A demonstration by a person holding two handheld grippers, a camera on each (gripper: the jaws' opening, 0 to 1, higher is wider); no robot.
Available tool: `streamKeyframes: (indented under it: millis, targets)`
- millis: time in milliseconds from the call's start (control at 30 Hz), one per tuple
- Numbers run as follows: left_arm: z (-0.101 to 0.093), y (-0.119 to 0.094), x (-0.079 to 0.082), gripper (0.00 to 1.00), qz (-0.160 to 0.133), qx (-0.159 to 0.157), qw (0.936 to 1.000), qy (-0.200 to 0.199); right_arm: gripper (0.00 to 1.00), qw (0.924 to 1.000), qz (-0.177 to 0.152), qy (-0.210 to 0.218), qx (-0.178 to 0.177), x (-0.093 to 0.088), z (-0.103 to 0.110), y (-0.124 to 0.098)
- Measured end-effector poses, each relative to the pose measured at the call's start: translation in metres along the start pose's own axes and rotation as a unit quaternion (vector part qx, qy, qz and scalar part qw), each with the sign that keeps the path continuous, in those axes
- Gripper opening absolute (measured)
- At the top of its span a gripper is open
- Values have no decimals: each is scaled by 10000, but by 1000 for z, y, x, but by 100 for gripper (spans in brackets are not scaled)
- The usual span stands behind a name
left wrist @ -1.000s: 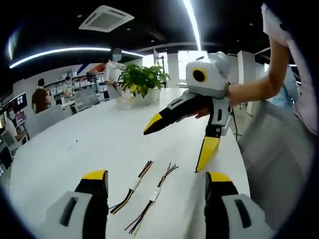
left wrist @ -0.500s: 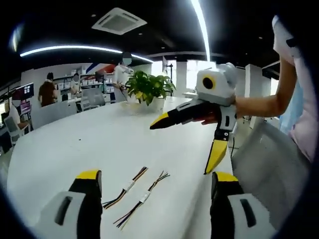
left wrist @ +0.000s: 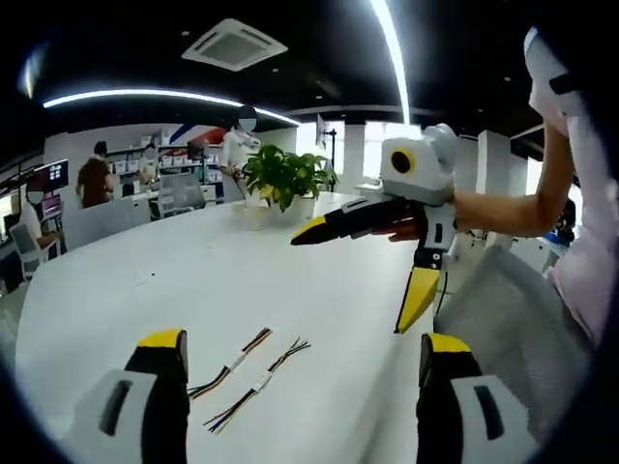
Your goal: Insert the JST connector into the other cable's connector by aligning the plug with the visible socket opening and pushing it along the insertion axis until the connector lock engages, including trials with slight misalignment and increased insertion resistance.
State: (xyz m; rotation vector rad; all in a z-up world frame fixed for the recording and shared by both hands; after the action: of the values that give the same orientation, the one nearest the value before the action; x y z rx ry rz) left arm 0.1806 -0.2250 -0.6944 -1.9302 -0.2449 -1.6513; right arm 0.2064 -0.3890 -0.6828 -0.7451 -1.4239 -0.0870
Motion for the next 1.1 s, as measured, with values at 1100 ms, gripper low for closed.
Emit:
streamKeyframes:
  millis: [1100]
  targets:
    - [-31,-37,-21,99,251,611,9966,-483,96,9947,216,619,-787,-28,12,-63]
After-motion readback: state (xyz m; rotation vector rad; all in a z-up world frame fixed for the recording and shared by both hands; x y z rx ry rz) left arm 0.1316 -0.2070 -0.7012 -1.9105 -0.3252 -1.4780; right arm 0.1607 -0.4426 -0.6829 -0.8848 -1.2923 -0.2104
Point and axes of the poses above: the point that each gripper's makers call its tool centre point, and the gripper's own axes: y roughly forward along the fingers, z roughly to its left, x roughly out of its top, the point moved 7 cm from there along -y, roughly backward along the fingers, and after that the axes turned 1 degree about -x, right-handed, at the moved point
